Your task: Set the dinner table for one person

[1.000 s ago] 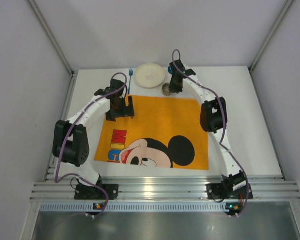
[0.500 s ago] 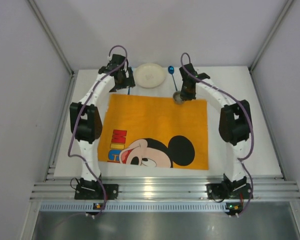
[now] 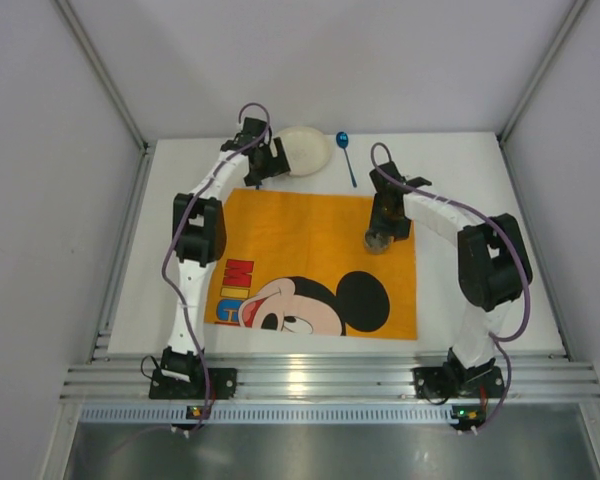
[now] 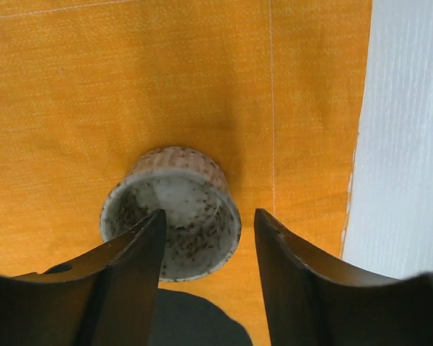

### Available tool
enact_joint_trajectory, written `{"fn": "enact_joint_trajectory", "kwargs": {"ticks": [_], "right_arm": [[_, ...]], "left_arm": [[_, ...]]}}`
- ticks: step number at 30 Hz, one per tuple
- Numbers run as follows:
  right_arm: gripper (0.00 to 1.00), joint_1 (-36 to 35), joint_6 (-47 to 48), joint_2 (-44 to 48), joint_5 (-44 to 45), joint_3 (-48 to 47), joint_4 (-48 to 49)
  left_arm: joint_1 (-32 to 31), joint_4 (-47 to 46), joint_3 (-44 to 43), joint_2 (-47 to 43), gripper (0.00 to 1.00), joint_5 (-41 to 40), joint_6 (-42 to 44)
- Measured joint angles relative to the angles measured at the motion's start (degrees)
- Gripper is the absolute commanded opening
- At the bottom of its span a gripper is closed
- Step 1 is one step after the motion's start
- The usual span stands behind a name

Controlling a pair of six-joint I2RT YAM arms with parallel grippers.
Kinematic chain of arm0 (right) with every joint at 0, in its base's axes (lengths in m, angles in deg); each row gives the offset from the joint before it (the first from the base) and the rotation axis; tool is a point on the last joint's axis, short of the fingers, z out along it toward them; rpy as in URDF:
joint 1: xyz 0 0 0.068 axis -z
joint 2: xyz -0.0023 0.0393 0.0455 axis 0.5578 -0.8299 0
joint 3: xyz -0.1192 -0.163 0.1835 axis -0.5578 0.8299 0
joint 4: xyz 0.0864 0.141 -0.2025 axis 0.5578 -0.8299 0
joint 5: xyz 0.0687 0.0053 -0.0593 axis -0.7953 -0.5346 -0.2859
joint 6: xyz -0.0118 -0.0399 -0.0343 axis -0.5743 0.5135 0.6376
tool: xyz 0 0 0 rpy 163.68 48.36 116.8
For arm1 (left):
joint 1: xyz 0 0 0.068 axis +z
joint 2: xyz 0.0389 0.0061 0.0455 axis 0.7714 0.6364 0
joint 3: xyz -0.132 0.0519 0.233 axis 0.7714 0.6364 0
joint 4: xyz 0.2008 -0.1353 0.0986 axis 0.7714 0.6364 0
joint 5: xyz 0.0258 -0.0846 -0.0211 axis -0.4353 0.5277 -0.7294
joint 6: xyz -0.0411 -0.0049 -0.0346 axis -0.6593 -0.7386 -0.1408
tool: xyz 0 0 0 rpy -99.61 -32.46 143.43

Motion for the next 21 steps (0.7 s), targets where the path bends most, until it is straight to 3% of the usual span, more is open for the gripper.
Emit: {"fn": "enact_joint_trajectory", "kwargs": {"ticks": [2, 9, 12, 13, 17, 19, 20, 21], "right_arm": [[0.62, 0.0, 0.35, 0.13, -0.24, 0.17, 0.17], [0.64, 0.0, 1.03, 6.21, -0.37, 0.94, 0.42], [0.65, 0.0, 1.25, 10.27, -0.42, 1.62, 0.17], [0.65, 0.0, 1.4, 11.3, -0.42, 1.75, -0.09], [0.65, 0.0, 1.7, 13.94, -0.33, 2.47, -0.79], [0.65, 0.0, 2.1, 14.08, -0.17, 2.69, -1.07], [0.64, 0.0, 2.45, 14.05, -0.15, 2.78, -1.29], [0.64, 0.02, 2.6, 14.05, -0.11, 2.78, -1.6]], "left_arm": [[0.0, -1.46, 0.0, 0.81, 0.96, 0.57, -1.01], [0.0, -6.88, -1.11, 2.34, 0.93, 0.72, -4.9], [0.0, -9.14, -2.34, 3.91, 0.83, 0.55, -6.99], [0.0, -10.4, -3.17, 5.05, 0.74, 0.52, -7.78], [0.0, -12.07, -6.91, 7.89, 0.59, 0.48, -9.79], [-0.02, -13.03, -7.91, 9.09, 0.36, 0.2, -10.71], [-0.02, -13.29, -8.31, 9.57, 0.09, 0.02, -11.39], [-0.02, -13.62, -8.44, 9.9, 0.0, -0.04, -11.63]]}}
